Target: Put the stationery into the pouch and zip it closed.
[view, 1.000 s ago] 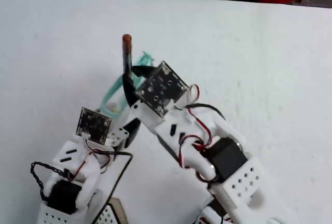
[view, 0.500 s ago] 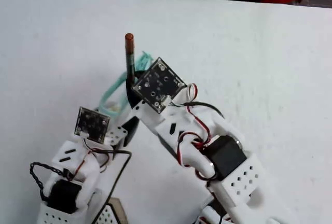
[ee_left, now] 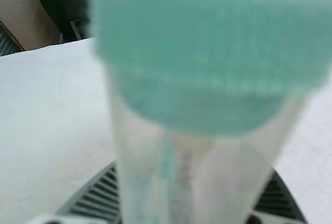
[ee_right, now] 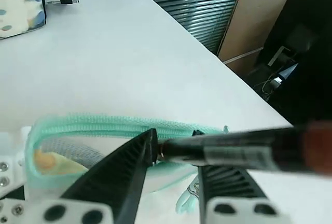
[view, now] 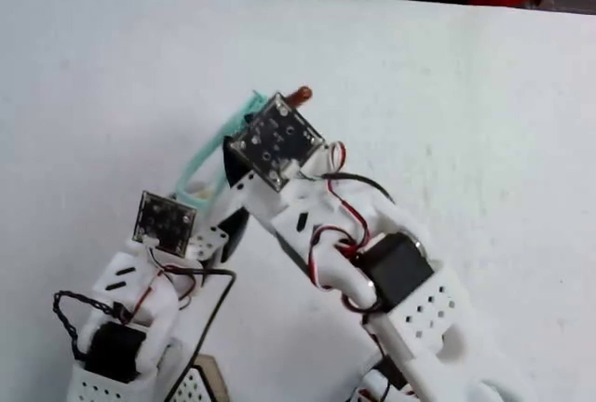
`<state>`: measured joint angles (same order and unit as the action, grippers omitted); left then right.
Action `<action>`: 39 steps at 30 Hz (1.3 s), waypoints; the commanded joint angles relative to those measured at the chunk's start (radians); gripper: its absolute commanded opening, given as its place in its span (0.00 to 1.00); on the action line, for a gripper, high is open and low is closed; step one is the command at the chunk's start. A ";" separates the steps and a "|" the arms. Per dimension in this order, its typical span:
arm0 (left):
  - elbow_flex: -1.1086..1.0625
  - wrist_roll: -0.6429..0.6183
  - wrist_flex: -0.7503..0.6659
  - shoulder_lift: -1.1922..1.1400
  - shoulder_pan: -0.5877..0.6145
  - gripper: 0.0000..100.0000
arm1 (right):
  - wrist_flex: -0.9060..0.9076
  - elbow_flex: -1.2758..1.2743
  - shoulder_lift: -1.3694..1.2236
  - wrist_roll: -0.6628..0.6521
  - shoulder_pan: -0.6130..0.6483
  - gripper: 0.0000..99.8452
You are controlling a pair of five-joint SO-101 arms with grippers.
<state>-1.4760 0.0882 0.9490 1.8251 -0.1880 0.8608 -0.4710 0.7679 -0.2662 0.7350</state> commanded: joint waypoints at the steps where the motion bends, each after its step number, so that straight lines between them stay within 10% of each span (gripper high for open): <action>1: -0.005 -0.002 -0.008 -0.005 0.016 0.25 | 0.054 0.091 -0.058 0.049 -0.013 0.11; 16: -0.006 -0.002 -0.011 -0.005 0.016 0.25 | 0.245 0.359 -0.119 -0.034 0.131 0.22; 28: -0.006 -0.002 -0.012 -0.005 0.070 0.25 | 0.200 0.525 -0.033 0.032 -0.127 0.20; 39: 0.075 -0.080 0.052 -0.005 0.105 0.29 | 0.219 0.502 -0.232 0.110 -0.061 0.18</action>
<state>-1.4822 0.0698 0.9505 1.8251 -0.1143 1.0802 0.0199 0.5762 -0.1557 0.6352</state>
